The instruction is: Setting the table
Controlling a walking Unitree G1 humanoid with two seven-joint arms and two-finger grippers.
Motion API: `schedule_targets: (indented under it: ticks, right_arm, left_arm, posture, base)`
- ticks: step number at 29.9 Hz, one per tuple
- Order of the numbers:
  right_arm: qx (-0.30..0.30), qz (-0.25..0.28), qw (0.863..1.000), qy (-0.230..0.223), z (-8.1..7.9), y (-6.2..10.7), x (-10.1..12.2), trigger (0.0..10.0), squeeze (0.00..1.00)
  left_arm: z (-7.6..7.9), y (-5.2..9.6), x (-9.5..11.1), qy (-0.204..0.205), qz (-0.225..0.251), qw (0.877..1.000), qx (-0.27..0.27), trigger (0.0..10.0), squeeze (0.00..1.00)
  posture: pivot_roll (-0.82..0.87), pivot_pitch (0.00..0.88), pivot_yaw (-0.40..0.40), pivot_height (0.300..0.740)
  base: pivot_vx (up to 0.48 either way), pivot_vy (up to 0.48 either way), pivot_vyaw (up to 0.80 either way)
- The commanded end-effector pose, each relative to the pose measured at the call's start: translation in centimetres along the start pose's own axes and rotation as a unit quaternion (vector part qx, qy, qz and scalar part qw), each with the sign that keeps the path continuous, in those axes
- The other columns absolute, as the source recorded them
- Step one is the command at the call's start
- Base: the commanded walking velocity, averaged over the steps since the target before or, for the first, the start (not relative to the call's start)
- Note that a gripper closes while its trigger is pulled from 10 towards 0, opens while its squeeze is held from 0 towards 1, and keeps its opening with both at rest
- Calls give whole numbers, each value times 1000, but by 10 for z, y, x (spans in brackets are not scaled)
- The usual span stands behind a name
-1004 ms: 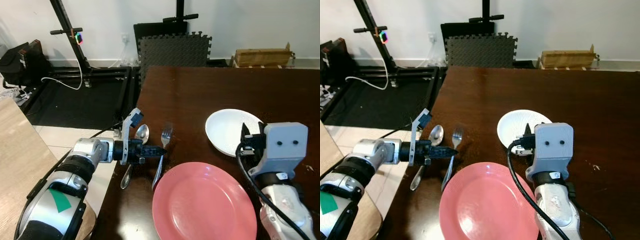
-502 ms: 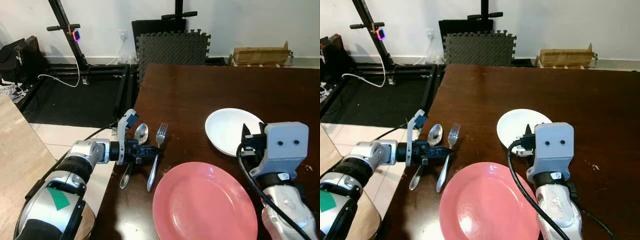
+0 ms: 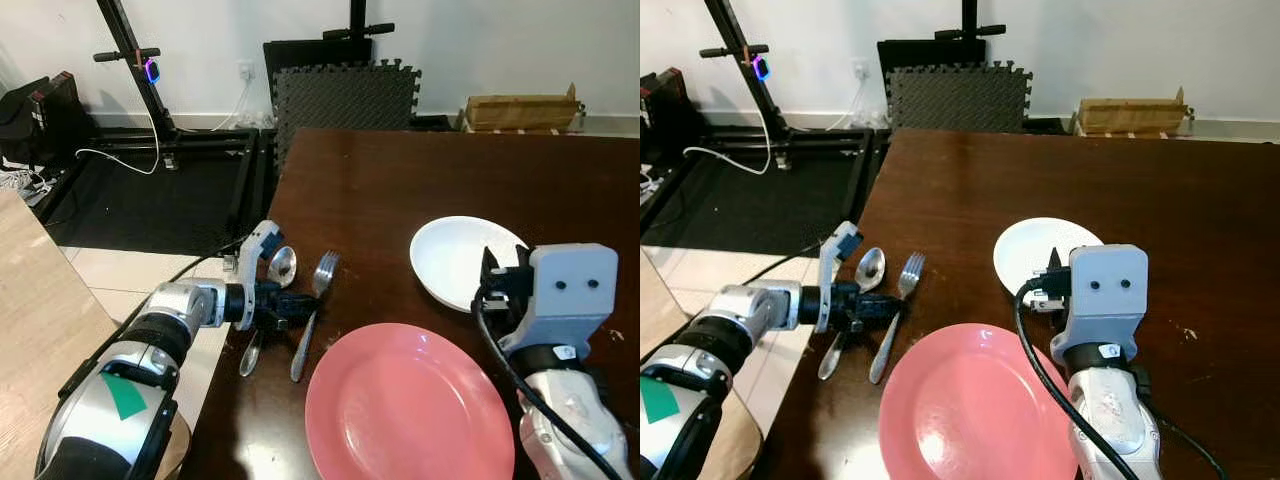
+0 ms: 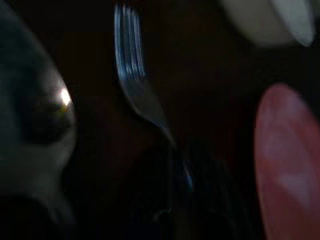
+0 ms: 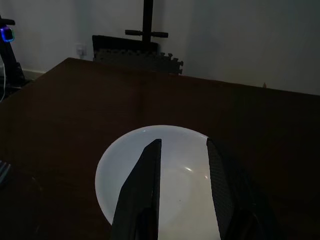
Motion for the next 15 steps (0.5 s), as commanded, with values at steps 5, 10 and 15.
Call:
schedule_targets:
  ticks: [5, 10, 15]
  right_arm:
    - [3, -4, 1000, -9, -3, 2, -1, 10000, 0]
    - [6, -3, 1000, -12, -4, 0, -1, 10000, 0]
    - [6, -1, 1000, -13, -4, -1, -1, 10000, 0]
  left_arm:
    - [-11, 6, -15, 23, -11, 999, 22, 10000, 1000]
    - [-10, 10, -4, 12, 4, 1000, 22, 10000, 0]
    - [-7, 18, 13, -17, 14, 1000, 18, 10000, 0]
  posture:
    - [-84, 258, 161, 740]
    - [-81, 255, 156, 740]
    - [-69, 245, 158, 740]
  base:
    - [0, 0, 0]
    - [0, 0, 0]
    - [0, 0, 0]
Point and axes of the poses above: a point about 5 cm out from each wrist's last joint towards the gripper, its own y axis pointing back from the gripper into the wrist, its own x axis along the axis of the wrist's last joint, z = x × y, the point moved 5 cm from there along -y, pointing out of the wrist towards the gripper, and after that the axes turned 3 degrees about y, right-handed, at the moved point
